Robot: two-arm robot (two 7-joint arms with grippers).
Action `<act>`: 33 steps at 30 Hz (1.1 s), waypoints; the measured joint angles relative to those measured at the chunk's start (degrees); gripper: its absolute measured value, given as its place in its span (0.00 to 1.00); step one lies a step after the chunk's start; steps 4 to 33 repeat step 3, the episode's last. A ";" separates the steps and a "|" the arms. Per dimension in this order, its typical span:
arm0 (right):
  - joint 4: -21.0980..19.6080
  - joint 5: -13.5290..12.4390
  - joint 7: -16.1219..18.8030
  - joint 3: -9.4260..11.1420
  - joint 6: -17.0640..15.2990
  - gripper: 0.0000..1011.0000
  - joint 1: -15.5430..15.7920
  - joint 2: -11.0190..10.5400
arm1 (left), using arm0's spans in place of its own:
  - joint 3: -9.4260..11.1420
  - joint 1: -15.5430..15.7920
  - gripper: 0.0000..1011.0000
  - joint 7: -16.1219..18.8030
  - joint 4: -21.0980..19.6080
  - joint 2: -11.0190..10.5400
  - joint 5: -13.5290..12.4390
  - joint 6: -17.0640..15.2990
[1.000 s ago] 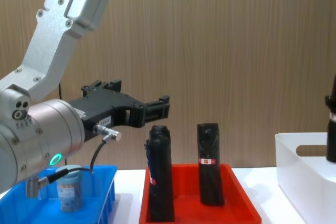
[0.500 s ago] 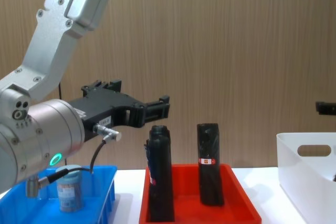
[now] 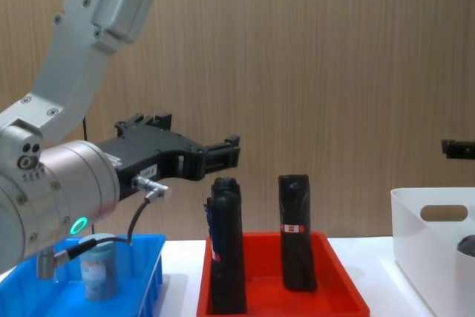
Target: Pick the cotton swabs from the blue box and place them into the white box.
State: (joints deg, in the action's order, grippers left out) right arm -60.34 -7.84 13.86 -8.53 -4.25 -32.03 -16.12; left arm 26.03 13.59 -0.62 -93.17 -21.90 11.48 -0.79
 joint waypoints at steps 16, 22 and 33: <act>-0.24 0.00 0.02 -0.02 0.08 0.99 0.14 -0.02 | 0.00 0.00 0.99 0.00 0.00 0.00 0.00 0.00; -0.24 0.00 0.02 -0.02 0.08 0.99 0.14 -0.02 | 0.00 0.00 0.99 0.00 0.00 0.00 0.00 0.00; -0.24 0.00 0.02 -0.02 0.08 0.99 0.14 -0.02 | 0.00 0.00 0.99 0.00 0.00 0.00 0.00 0.00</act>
